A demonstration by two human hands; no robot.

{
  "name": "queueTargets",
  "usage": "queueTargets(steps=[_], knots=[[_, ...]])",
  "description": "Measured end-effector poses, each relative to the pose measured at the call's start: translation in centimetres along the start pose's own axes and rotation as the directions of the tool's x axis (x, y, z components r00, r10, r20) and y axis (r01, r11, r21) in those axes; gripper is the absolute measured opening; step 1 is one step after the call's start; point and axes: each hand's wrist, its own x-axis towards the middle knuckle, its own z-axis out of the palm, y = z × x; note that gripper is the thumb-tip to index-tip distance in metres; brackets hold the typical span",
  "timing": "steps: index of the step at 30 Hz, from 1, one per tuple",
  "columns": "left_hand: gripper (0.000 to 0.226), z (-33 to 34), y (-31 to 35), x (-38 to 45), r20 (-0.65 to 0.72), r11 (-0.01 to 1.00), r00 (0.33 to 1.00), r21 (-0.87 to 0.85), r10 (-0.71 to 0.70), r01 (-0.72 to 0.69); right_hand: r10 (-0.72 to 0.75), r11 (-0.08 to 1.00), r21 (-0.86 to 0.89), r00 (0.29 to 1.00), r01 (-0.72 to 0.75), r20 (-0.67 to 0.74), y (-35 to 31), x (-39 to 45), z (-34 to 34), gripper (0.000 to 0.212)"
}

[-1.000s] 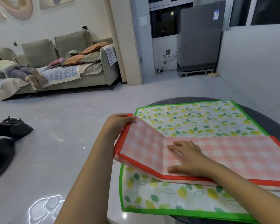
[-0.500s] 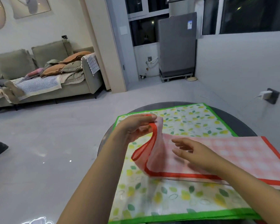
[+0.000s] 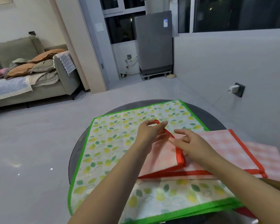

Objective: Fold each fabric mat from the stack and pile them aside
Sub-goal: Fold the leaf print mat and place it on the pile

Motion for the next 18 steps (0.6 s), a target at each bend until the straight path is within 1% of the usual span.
queueTargets(steps=[2, 3, 5, 6, 7, 8, 10, 13, 15, 16, 18], knots=[[0.04, 0.5, -0.9, 0.5, -0.01, 0.999, 1.0, 0.034, 0.006, -0.006, -0.008, 0.993, -0.117, 1.0, 0.004, -0.027, 0.7, 0.2, -0.1, 0.048], [0.041, 0.5, -1.3, 0.9, -0.032, 0.996, 0.999, 0.083, 0.031, -0.028, -0.002, 0.987, -0.158, 0.999, -0.004, -0.037, 1.1, 0.3, -0.1, 0.05], [0.039, 0.2, -2.1, 1.8, -0.081, 0.954, 0.986, 0.273, 0.149, -0.122, 0.002, 0.973, -0.23, 0.998, -0.015, -0.058, 1.8, 0.5, 0.0, 0.053], [0.034, -0.1, -2.4, 2.2, -0.081, 0.895, 0.968, 0.406, 0.236, -0.184, -0.002, 0.966, -0.258, 0.998, -0.014, -0.062, 2.0, 0.5, 0.1, 0.054], [0.027, -0.5, -2.7, 2.6, -0.057, 0.813, 0.948, 0.531, 0.314, -0.237, -0.011, 0.959, -0.285, 0.998, -0.007, -0.061, 2.2, 0.5, 0.1, 0.054], [0.022, -0.9, -3.0, 2.8, -0.018, 0.727, 0.933, 0.633, 0.358, -0.267, -0.027, 0.95, -0.313, 0.998, 0.008, -0.056, 2.4, 0.4, 0.2, 0.054], [0.02, -1.6, -3.6, 3.5, 0.056, 0.597, 0.93, 0.753, 0.362, -0.278, -0.039, 0.932, -0.363, 0.998, 0.021, -0.043, 2.6, 0.3, 0.3, 0.053], [0.023, -2.3, -4.4, 4.3, 0.137, 0.483, 0.932, 0.825, 0.335, -0.295, -0.027, 0.906, -0.424, 0.999, 0.01, -0.034, 2.6, 0.2, 0.4, 0.05], [0.022, -2.4, -4.4, 4.5, 0.17, 0.405, 0.926, 0.862, 0.338, -0.306, -0.031, 0.866, -0.499, 0.999, 0.019, -0.017, 2.5, 0.3, 0.6, 0.053], [0.022, -2.4, -4.3, 4.6, 0.178, 0.375, 0.923, 0.875, 0.341, -0.307, -0.032, 0.843, -0.538, 0.999, 0.023, -0.008, 2.5, 0.3, 0.7, 0.054], [0.021, -2.7, -3.9, 4.5, 0.169, 0.363, 0.933, 0.887, 0.317, -0.284, -0.026, 0.782, -0.622, 1.0, 0.019, -0.003, 2.4, 0.5, 0.8, 0.055]])
